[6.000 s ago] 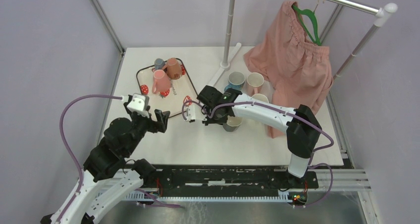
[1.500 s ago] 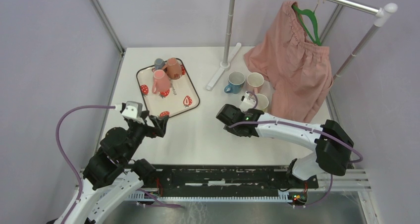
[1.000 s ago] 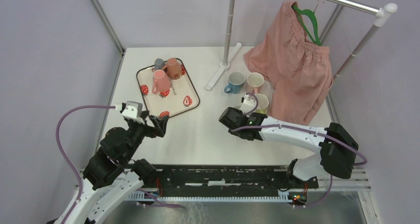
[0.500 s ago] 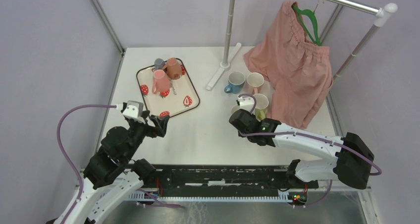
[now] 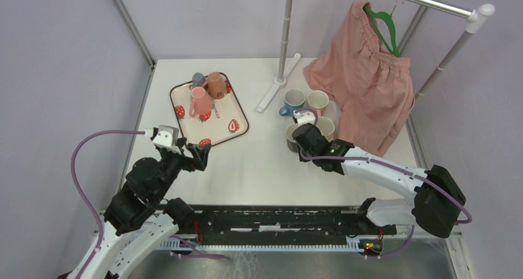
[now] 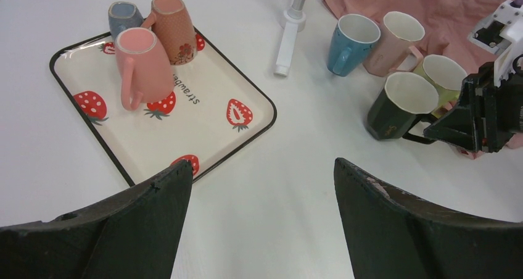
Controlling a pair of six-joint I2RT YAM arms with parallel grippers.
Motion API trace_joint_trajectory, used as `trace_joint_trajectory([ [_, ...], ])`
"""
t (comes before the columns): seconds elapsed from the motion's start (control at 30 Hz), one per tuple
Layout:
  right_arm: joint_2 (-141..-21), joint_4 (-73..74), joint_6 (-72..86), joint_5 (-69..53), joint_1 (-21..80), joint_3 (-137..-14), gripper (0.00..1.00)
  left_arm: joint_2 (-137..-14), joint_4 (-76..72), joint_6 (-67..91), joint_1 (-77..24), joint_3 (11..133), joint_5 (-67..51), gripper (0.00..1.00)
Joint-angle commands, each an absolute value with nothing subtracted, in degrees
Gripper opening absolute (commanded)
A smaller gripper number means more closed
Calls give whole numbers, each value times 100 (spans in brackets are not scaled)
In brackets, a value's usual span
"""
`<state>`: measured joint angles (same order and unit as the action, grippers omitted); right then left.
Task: Turn the mug right side up
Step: Place the cup at the center of the board.
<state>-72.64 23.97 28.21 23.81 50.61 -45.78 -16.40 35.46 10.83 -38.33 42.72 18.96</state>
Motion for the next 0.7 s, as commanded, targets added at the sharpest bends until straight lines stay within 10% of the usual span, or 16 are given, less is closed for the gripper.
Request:
trace_joint_trajectory([
  [0.0,-7230,1738,2523,2033,4787,-4671,0,-1712,3393,1090,-3823,4260,1837,90],
  [0.27,-7568,1494,2488,1516,4583,-4866,3,-1710,3393,1090,-3823,4257,1840,90],
  [0.67,-7413,1568,2408,1821,4526,-4900,37,-1780,3393,1090,-3823,4258,1830,90],
])
